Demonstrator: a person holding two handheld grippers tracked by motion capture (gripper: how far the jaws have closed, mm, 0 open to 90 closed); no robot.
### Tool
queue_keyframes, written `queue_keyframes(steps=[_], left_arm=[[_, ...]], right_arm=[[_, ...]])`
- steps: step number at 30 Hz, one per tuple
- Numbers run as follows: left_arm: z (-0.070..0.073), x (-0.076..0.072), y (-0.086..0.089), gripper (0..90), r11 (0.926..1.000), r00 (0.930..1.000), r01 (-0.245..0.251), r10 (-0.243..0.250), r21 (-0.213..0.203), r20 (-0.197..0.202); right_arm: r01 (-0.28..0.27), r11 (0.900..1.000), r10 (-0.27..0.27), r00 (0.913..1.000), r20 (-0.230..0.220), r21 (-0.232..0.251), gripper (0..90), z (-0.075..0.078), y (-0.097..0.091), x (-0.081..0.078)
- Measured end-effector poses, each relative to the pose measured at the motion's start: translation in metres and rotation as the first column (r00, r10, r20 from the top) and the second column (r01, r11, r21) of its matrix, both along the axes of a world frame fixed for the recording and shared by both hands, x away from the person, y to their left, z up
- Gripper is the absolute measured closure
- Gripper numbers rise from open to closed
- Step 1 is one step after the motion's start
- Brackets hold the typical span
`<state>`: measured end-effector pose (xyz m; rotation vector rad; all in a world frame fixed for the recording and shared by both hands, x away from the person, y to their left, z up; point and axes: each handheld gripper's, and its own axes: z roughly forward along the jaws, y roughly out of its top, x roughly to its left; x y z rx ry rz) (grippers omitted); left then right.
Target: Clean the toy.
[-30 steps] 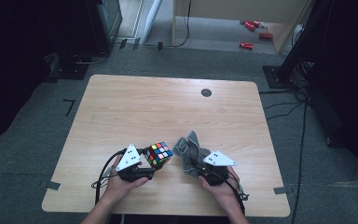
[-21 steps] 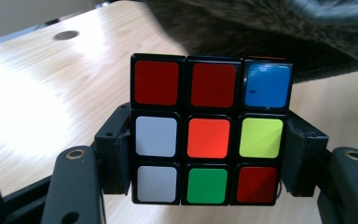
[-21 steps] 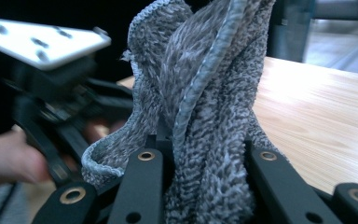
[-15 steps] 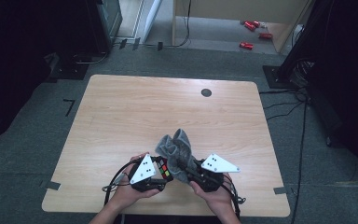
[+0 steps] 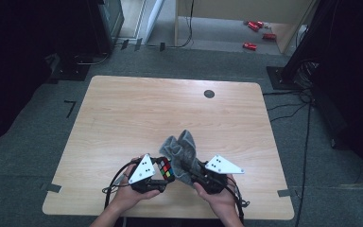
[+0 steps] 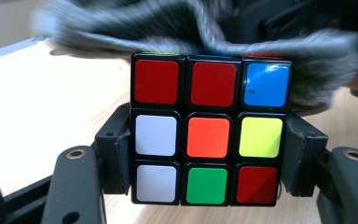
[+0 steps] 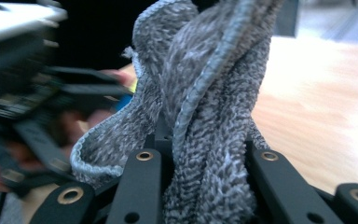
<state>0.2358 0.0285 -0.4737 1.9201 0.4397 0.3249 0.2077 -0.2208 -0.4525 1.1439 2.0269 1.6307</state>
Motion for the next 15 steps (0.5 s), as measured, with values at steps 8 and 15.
queue_keyframes(steps=[8,15], left_arm=[[-0.005,-0.003,-0.012,34.4,0.9992,0.9998,0.021,-0.021,0.034,-0.004],[-0.003,0.002,-0.008,34.4,0.9993,1.0,-0.001,0.001,0.038,0.001]], right_arm=[[-0.058,0.998,0.058,0.9979,0.029,-0.025,75.9,0.008,0.014,-0.009],[0.057,0.9982,-0.058,0.9974,-0.043,-0.021,75.9,-0.006,-0.002,0.001]])
